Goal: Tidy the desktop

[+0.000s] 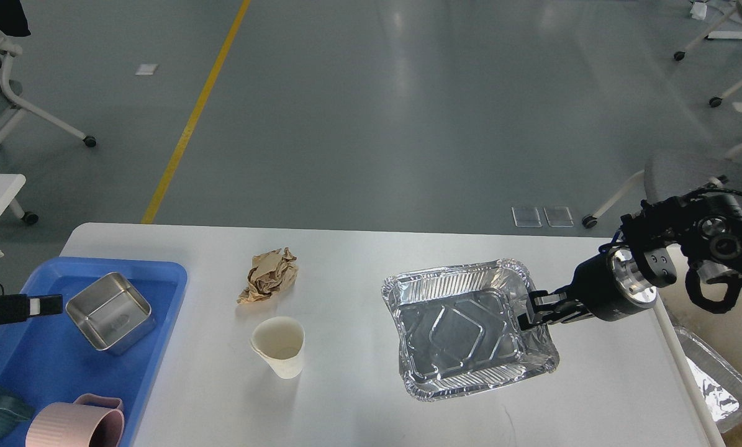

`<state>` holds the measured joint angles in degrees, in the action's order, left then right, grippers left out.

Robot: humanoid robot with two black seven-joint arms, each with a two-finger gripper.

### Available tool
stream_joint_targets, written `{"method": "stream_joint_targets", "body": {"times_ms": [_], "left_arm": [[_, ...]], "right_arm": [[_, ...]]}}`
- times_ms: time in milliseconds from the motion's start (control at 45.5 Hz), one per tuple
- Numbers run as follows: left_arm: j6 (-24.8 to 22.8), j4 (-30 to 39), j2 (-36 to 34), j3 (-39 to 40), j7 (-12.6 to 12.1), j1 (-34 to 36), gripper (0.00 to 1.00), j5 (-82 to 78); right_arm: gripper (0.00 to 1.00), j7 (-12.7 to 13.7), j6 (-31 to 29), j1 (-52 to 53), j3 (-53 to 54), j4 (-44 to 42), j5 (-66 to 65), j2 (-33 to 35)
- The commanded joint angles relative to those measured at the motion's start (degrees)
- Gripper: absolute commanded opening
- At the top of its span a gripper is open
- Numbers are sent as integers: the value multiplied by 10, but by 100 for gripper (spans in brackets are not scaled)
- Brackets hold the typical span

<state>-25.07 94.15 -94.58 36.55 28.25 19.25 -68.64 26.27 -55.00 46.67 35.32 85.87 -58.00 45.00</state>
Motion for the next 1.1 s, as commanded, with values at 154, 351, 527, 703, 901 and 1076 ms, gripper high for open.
{"method": "stream_joint_targets", "body": {"times_ms": [154,351,527,703,901,1076], "left_arm": [[-85,34,-106,5,17,116,94,3],[-225,34,-100,3,7,283,94,4],[-231,32,-46,-7,-52,298,94,4],[-195,28,42,-45,-123,298,94,3],[-169,17,150,-77,-213,295,94,0],[-111,-16,250,-140,-254,285,94,-24]], "right_arm": [[0,1,0,-1,0,0,-1,-1],[0,2,0,-1,0,-1,-2,-1],[0,2,0,-1,0,-1,-2,-1],[0,2,0,0,0,-1,-2,-1],[0,2,0,-1,1,-1,-2,-1],[0,2,0,-2,3,-1,-2,-1]]}}
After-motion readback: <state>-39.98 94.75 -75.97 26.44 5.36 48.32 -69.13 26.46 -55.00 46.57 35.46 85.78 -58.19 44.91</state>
